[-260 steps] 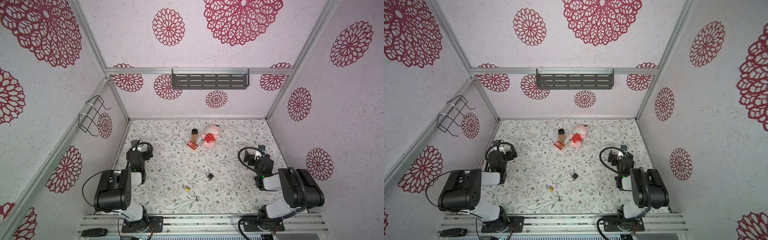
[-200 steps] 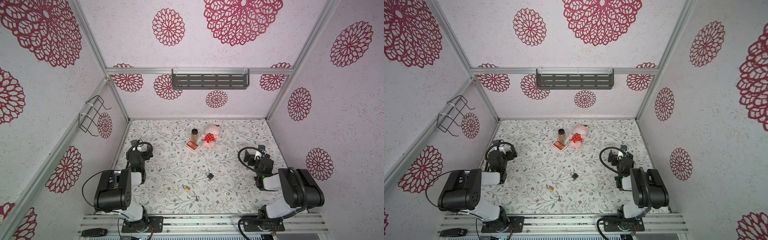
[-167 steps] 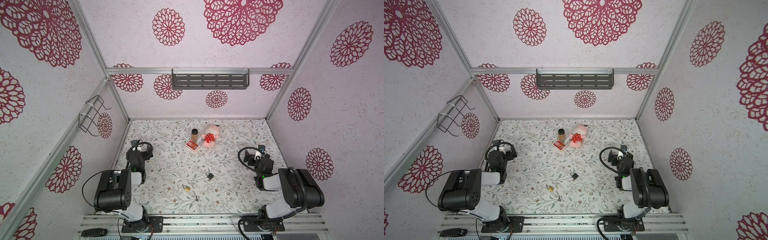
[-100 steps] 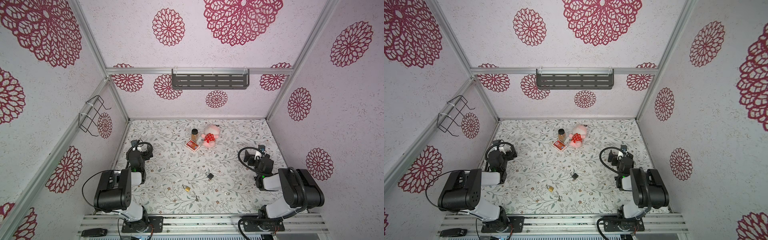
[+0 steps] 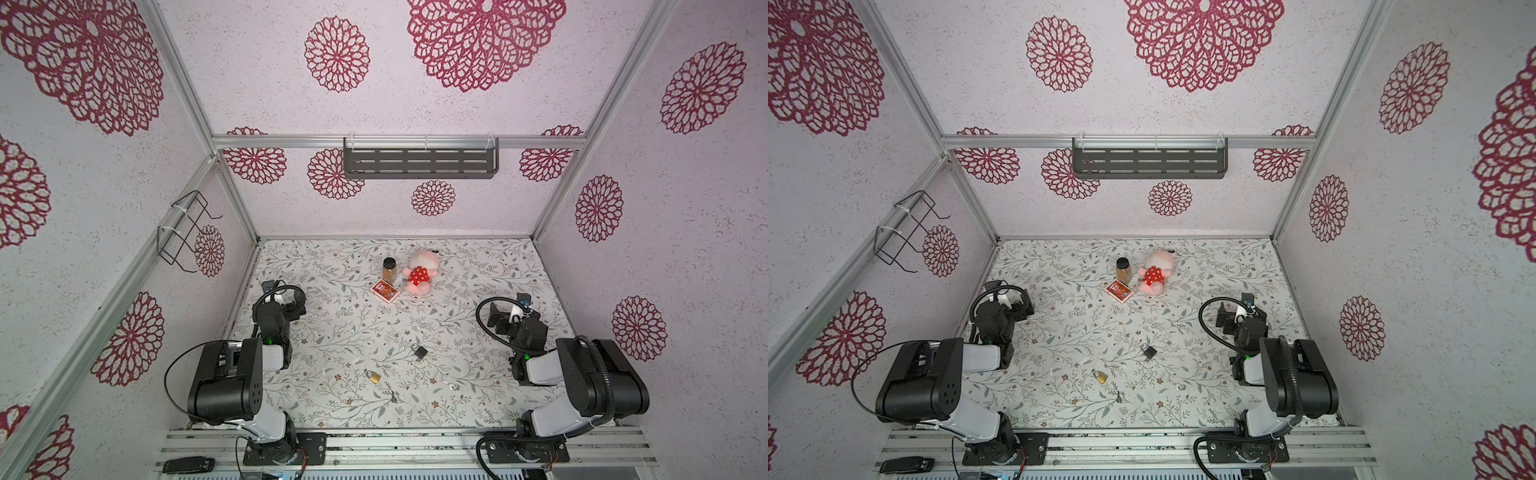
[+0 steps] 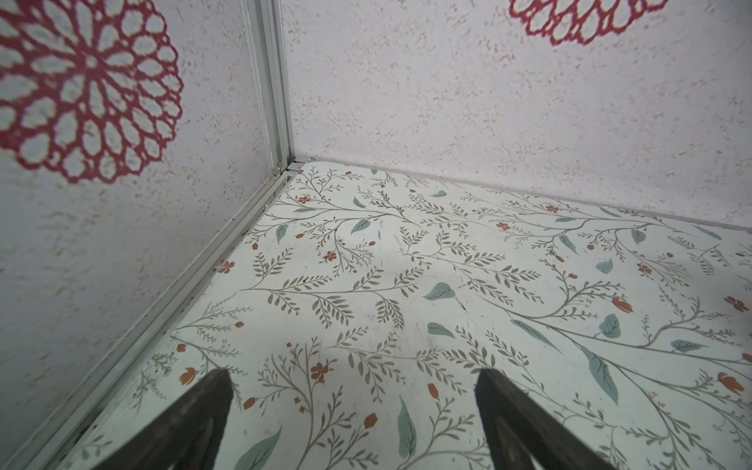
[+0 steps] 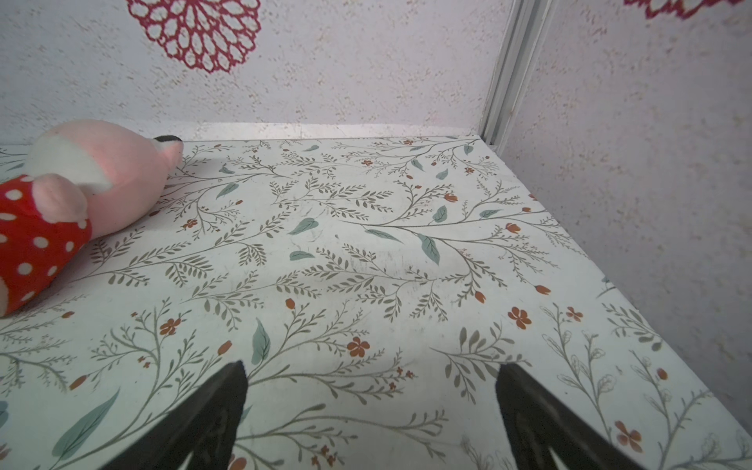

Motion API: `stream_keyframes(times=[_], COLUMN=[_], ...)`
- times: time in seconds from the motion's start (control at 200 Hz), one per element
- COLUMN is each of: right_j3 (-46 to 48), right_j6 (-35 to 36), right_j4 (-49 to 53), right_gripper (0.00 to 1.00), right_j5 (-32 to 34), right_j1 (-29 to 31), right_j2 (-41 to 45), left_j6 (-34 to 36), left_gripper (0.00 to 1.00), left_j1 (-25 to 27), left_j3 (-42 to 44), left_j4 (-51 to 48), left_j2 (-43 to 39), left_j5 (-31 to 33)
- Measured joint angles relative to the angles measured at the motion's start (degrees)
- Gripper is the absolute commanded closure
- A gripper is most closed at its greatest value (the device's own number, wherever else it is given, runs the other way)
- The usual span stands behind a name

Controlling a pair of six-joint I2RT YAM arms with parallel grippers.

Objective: Unlock with the key

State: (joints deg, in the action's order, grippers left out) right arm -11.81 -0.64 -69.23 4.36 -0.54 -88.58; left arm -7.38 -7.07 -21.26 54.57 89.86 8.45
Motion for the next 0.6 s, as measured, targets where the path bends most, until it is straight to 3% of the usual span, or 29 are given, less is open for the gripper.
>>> stream_keyframes(times=[0.275,0.6], right_j3=[0.24,-9.51], right_j6=[-0.74,-8.39], right_j4=[5.79,30.80], right_gripper=[0.01,0.01], right_j5=[0.42,1.38], right_j1=[0.00,0.00], right_j2=[10.47,19.69], left_j6=[-0.44,-5.44], left_gripper=[0.03,0.03], left_j1=[0.00,0.00], left_j3=[4.39,-2.82], left_j4=[2.47,-15.26], left_j2=[-6.80,-23.26], left_j5=[1.73,0.94])
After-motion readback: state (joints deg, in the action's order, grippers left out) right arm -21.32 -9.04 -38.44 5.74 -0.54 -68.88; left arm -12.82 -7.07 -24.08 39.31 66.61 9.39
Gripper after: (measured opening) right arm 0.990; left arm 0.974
